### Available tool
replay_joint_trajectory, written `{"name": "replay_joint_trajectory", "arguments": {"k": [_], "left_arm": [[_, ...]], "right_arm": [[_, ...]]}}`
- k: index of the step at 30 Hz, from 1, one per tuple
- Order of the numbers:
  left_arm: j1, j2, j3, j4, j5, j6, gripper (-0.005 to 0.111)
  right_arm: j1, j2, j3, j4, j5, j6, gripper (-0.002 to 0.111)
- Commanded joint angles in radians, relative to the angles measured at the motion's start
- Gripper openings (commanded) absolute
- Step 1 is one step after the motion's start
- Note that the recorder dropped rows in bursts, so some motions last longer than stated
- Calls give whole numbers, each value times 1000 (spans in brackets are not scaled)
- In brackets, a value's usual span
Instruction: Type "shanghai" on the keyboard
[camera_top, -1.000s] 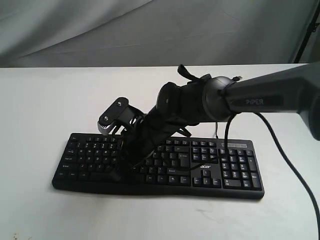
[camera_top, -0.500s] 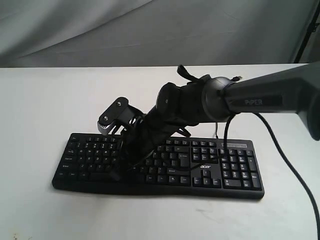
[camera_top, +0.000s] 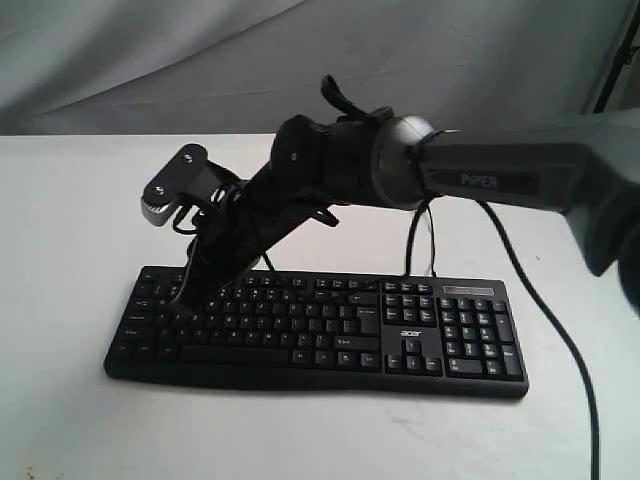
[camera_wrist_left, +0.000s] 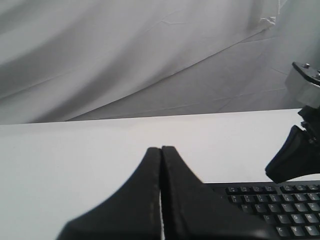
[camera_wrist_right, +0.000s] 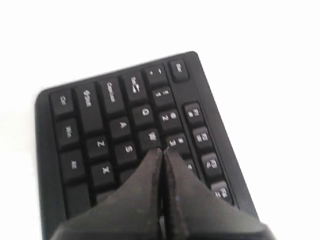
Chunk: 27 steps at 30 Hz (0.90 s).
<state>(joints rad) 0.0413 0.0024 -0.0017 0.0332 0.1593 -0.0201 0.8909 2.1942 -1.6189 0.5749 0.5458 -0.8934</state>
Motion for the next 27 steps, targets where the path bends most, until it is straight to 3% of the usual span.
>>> {"name": "replay_joint_trajectory", "arguments": {"k": [1, 11, 27], "left_arm": [[-6, -2, 2, -2, -5, -3, 0], [-6, -2, 2, -2, -5, -3, 0], [-6, -2, 2, -2, -5, -3, 0]], "right_arm": [[26, 100, -143, -11, 93, 27, 0], [61, 237, -387, -118, 236, 118, 0], [67, 267, -395, -121, 252, 122, 0]]}}
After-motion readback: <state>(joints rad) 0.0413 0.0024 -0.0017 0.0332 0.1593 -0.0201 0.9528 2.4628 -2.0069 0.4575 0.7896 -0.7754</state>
